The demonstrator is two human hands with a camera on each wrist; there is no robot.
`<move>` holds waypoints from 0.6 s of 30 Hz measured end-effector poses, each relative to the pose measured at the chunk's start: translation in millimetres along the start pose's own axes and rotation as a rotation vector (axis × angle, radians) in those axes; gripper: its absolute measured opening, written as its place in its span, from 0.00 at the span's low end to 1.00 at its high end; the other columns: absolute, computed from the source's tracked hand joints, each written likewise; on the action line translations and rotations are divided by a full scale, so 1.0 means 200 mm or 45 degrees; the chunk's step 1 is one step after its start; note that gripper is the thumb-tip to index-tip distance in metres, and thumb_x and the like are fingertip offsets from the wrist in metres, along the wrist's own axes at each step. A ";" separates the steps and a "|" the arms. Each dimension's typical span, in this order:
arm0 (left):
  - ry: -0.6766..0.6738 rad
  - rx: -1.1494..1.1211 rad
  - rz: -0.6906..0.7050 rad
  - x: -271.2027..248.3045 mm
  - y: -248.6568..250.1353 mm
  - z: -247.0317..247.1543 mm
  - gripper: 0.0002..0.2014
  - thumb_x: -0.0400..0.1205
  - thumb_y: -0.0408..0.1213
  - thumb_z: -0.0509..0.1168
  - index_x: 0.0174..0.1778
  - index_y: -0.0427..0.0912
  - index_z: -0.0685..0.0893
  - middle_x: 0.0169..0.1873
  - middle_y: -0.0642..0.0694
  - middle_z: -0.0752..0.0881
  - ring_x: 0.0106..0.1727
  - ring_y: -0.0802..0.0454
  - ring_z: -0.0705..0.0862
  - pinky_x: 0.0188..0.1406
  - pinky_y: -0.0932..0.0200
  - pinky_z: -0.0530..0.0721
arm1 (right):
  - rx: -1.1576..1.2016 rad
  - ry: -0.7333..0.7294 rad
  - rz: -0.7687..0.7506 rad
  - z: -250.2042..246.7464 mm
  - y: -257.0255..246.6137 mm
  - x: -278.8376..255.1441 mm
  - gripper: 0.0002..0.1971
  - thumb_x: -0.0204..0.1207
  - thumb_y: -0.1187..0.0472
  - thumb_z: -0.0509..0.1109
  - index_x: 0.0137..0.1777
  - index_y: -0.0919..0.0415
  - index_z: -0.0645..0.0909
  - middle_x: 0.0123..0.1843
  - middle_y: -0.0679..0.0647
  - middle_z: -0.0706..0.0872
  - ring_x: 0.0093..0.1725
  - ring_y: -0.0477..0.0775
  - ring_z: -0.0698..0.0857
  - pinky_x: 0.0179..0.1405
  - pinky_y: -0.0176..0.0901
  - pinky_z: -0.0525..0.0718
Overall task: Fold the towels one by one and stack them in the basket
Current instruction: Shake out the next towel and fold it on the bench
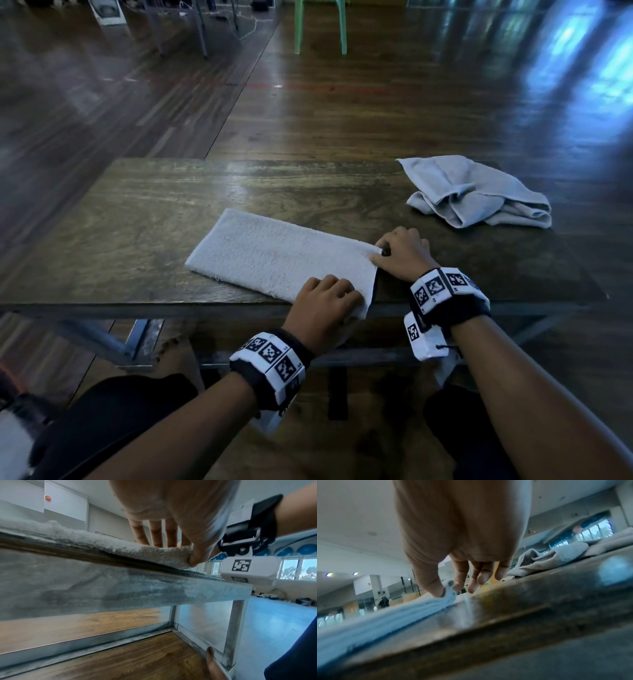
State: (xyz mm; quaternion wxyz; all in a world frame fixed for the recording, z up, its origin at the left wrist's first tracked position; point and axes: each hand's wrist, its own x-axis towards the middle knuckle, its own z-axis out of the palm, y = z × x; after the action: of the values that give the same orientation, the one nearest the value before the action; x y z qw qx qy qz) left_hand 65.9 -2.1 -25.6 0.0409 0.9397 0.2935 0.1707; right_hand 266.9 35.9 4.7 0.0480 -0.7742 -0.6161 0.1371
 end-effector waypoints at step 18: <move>0.614 -0.399 -0.280 -0.07 0.05 -0.43 0.09 0.75 0.50 0.64 0.42 0.49 0.82 0.34 0.58 0.84 0.40 0.61 0.79 0.52 0.59 0.69 | 1.595 -0.256 -0.280 -0.32 0.12 -0.28 0.34 0.49 0.47 0.85 0.56 0.56 0.80 0.50 0.52 0.89 0.52 0.51 0.87 0.46 0.38 0.88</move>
State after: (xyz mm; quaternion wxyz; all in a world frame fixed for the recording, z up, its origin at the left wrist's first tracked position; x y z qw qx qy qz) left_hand 30.5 -20.3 51.7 0.1325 0.8169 0.3648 0.4266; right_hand 294.5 -18.5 68.1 0.4469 -0.5152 -0.4965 0.5370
